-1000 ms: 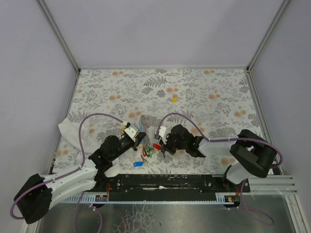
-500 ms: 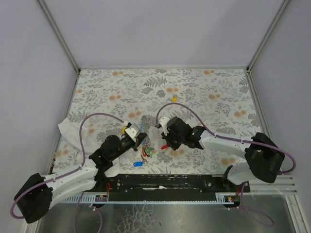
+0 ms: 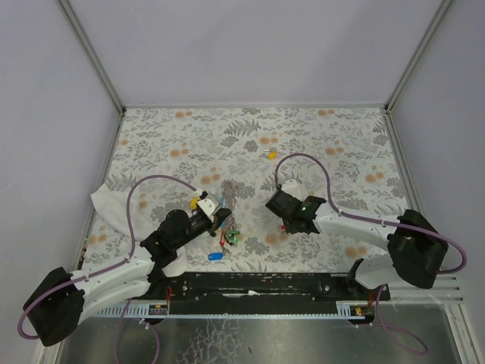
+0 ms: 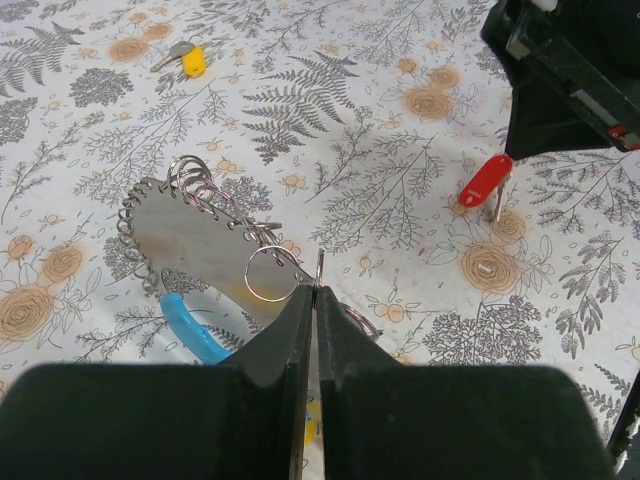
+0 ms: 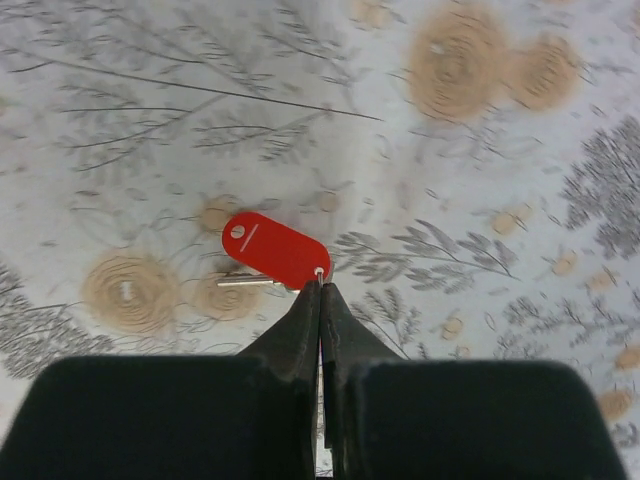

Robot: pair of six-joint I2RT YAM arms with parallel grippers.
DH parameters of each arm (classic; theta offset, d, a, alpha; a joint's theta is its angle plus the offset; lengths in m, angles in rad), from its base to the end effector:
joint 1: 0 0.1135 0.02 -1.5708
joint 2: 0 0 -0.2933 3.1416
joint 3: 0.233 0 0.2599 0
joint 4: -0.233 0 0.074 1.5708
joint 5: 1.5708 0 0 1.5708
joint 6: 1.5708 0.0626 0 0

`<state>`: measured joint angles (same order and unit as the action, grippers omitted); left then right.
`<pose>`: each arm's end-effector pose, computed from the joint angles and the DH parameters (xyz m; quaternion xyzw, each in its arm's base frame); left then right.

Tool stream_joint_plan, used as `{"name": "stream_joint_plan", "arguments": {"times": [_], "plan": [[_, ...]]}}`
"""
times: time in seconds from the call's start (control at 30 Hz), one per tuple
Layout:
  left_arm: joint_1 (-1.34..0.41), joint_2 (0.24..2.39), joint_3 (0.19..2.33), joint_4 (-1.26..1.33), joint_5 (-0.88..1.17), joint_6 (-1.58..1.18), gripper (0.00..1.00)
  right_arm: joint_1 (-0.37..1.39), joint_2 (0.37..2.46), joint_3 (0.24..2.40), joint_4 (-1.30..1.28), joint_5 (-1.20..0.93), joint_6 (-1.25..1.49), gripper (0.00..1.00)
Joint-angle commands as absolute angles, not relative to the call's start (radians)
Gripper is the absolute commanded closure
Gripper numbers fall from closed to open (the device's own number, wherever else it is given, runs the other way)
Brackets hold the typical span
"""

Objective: Put the keys on the keyring

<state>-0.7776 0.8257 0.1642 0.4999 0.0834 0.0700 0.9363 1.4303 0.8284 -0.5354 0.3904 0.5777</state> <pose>0.1333 -0.1385 0.1991 0.3376 0.6828 -0.2540 0.5961 0.1832 0.2088 0.1905 -0.1298 0.9501 0.0072 0.2834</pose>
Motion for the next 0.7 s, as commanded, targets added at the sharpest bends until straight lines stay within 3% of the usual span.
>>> {"name": "stream_joint_plan", "arguments": {"times": [0.0, 0.33, 0.67], "plan": [[-0.770, 0.831, 0.205, 0.583, 0.104, 0.059, 1.00, 0.942, 1.330, 0.769, -0.605, 0.618, 0.773, 0.97], [-0.770, 0.811, 0.205, 0.574, 0.112, 0.049, 1.00, 0.906, 1.099, 0.713, -0.734, 0.939, 0.902, 0.96], [-0.770, 0.808, 0.211, 0.564, 0.117, 0.043, 1.00, 0.920, 1.327, 0.654, -0.502, 0.642, 1.075, 1.00]]}}
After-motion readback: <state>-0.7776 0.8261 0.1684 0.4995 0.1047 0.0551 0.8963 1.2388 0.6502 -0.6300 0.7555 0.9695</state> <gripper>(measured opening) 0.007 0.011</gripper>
